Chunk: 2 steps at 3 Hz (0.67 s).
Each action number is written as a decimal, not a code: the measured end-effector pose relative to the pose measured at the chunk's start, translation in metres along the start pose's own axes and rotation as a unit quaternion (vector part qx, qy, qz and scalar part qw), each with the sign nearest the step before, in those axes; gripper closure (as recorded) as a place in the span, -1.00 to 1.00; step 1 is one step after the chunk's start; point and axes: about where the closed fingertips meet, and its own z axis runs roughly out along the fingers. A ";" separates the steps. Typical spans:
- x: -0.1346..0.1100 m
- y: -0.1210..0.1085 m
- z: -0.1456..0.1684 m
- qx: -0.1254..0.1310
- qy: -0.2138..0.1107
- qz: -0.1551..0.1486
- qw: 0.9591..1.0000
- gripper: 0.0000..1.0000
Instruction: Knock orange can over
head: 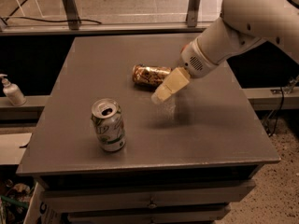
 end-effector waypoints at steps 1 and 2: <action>0.020 0.001 -0.014 0.028 -0.058 0.046 0.997 -1.00; 0.021 -0.004 -0.017 0.037 -0.066 0.052 0.996 -1.00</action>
Offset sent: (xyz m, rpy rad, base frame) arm -0.0111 -0.0190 -0.0002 0.0829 -0.0357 -0.1087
